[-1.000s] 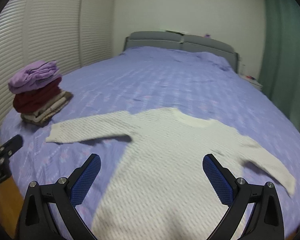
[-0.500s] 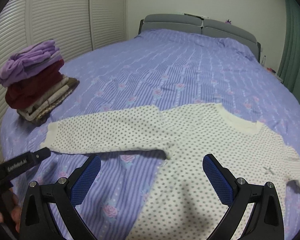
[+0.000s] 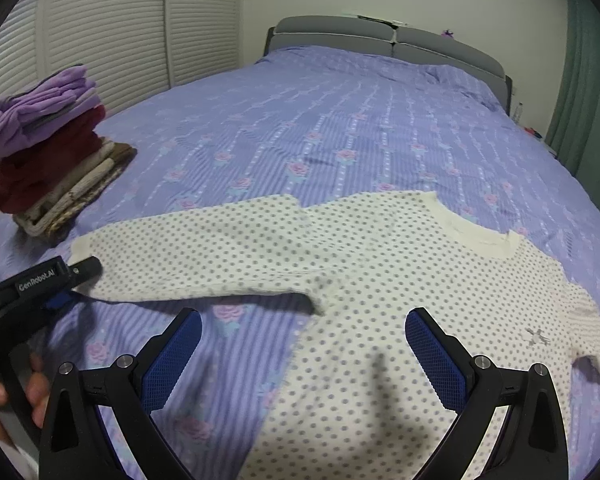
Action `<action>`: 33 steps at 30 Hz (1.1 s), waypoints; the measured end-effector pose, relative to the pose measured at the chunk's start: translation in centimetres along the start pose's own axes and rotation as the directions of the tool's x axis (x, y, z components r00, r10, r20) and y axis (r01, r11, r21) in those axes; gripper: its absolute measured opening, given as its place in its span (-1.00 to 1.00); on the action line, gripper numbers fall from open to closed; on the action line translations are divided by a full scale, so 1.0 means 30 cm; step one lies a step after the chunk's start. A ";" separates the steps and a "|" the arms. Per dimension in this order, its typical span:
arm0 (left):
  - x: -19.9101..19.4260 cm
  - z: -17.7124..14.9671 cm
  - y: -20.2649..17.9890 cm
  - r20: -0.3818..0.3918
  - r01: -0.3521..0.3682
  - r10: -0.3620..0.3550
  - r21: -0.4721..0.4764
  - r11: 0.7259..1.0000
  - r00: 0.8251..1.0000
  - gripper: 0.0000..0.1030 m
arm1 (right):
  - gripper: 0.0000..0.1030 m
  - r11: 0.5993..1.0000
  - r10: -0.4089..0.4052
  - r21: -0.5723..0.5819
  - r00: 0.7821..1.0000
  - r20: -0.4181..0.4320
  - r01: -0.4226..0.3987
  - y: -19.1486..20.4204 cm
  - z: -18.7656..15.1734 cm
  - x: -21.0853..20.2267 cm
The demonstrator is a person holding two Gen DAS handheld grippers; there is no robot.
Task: Fold small clothes
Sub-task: 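Grasp the sleeve cuff nearest the left tool with the left tool, then fold the held sleeve across the shirt body and release it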
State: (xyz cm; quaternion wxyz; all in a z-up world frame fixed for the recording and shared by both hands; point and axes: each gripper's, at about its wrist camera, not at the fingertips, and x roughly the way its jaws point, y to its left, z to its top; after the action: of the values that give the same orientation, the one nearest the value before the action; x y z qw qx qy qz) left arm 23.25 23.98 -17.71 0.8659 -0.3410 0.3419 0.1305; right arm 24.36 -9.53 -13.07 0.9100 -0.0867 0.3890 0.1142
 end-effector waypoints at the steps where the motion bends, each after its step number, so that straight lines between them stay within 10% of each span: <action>1: -0.008 0.012 -0.010 0.010 0.007 -0.008 0.018 1.000 1.000 -0.73 | 0.99 1.000 -0.007 0.005 1.000 -0.002 0.007 -0.009 0.000 -0.001; 8: -0.172 0.141 -0.261 0.159 0.027 -0.075 0.283 0.959 0.984 -0.77 | 0.99 0.996 -0.059 0.061 0.998 0.011 0.058 -0.139 0.003 -0.053; 14: -0.276 0.184 -0.605 0.213 0.085 -0.225 0.521 0.849 0.951 -0.80 | 1.00 0.985 -0.085 0.150 0.996 0.036 0.079 -0.315 0.009 -0.132; 23: -0.221 -0.078 -1.097 0.008 0.244 -0.366 0.730 0.638 0.931 -0.82 | 0.99 0.952 -0.207 0.238 0.978 0.040 0.192 -0.582 -0.020 -0.221; 33: -0.040 -0.445 -1.341 -0.201 0.330 -0.286 0.780 0.532 0.937 -0.82 | 1.00 0.897 -0.292 0.342 0.956 -0.012 0.279 -0.837 -0.138 -0.274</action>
State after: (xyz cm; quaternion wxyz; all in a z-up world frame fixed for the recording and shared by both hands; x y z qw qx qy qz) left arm 34.14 -14.60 -3.87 0.9258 0.0286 0.3191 -0.2005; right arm 22.91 -35.79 -8.17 0.9256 0.0180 0.3678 -0.0877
